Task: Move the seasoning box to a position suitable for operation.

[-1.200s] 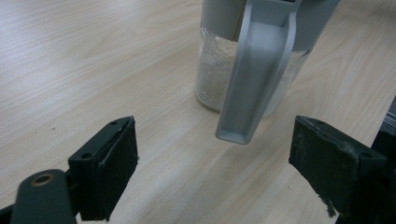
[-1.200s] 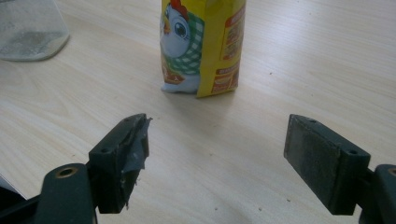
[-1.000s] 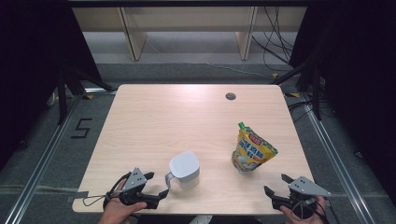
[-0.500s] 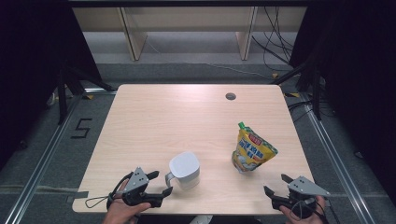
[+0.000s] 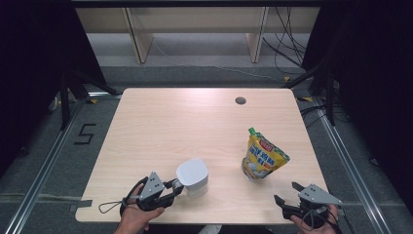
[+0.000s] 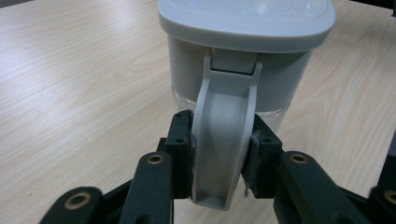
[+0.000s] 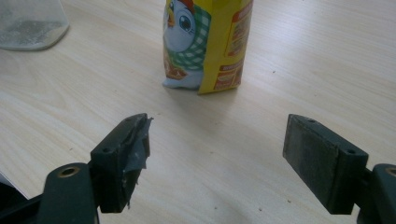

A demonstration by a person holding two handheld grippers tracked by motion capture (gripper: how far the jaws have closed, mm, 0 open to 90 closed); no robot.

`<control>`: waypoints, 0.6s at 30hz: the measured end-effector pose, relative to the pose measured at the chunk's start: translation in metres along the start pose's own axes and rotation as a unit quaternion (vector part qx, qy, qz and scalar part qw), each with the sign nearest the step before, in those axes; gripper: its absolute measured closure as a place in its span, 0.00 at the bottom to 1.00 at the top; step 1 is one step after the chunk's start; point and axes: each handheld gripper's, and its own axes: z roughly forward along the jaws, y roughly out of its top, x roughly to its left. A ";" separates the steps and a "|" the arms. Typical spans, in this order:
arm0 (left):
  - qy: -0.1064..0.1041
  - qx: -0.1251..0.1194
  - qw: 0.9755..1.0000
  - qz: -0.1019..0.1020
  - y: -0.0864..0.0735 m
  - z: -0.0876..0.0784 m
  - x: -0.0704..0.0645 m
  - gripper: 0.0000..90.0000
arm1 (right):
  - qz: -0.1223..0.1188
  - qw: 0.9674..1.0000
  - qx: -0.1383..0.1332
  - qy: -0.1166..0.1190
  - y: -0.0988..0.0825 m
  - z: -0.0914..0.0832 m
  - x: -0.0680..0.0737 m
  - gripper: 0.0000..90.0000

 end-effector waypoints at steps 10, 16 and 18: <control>0.007 -0.001 1.000 0.008 0.000 0.000 0.012 0.75 | -0.012 1.000 0.001 0.004 0.001 0.001 0.000 0.27; -0.007 -0.006 0.999 0.037 0.003 0.006 0.027 0.76 | -0.013 1.000 0.003 0.013 0.001 0.002 0.000 0.27; -0.014 -0.007 0.999 0.037 0.004 0.008 0.027 0.76 | -0.009 1.000 0.003 0.012 0.001 0.002 0.001 0.27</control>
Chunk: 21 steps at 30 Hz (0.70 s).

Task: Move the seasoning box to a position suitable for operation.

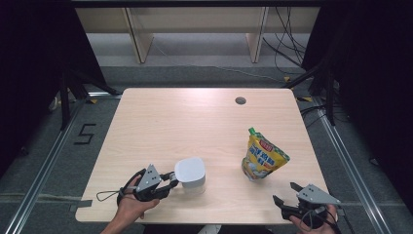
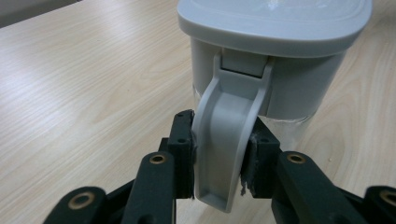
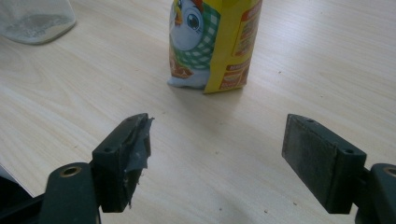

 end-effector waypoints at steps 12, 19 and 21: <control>-0.046 0.000 0.999 0.019 0.008 0.014 -0.014 0.76 | 0.010 1.000 0.006 -0.008 0.000 -0.001 0.002 0.27; -0.058 -0.002 0.998 0.037 0.011 0.019 -0.018 0.76 | -0.007 1.000 0.000 -0.006 0.000 0.000 0.000 0.27; -0.065 0.000 0.997 0.030 0.012 0.021 -0.020 0.76 | -0.004 1.000 0.000 -0.008 0.000 0.000 0.001 0.27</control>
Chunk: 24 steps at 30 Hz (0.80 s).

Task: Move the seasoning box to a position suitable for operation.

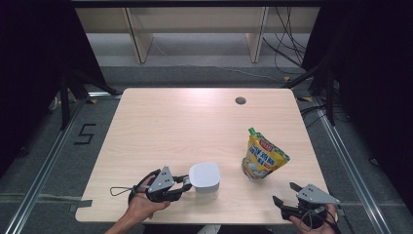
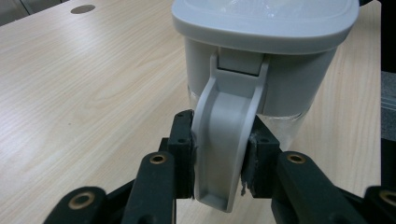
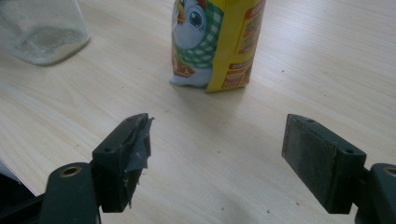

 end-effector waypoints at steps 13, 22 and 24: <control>-0.012 0.001 1.000 0.018 0.003 0.005 0.002 0.76 | -0.010 1.000 0.000 0.005 -0.001 0.001 -0.004 0.27; -0.009 0.017 1.000 0.008 0.000 0.007 -0.002 0.68 | -0.010 1.000 -0.003 0.003 -0.002 -0.001 -0.005 0.27; -0.007 0.020 1.000 0.008 -0.001 0.006 -0.003 0.56 | -0.009 1.000 -0.001 0.007 -0.001 0.000 -0.003 0.27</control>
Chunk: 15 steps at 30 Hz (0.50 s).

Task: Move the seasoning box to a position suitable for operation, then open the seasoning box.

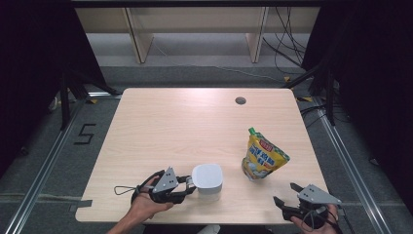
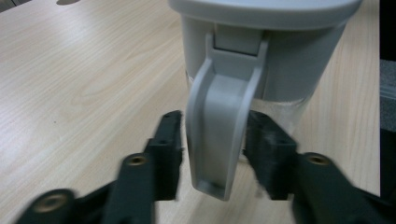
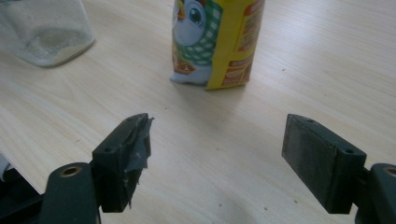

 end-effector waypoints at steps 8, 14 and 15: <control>-0.006 -0.016 1.000 -0.012 0.010 -0.011 -0.006 0.40 | -0.013 1.000 0.004 0.018 0.001 0.004 0.001 0.27; -0.011 -0.015 1.000 -0.020 0.015 -0.016 -0.008 0.34 | -0.010 1.000 0.010 0.011 0.001 0.003 0.003 0.27; -0.013 -0.021 0.999 -0.030 0.017 -0.018 -0.010 0.34 | -0.010 1.000 0.010 0.011 0.001 0.003 0.003 0.27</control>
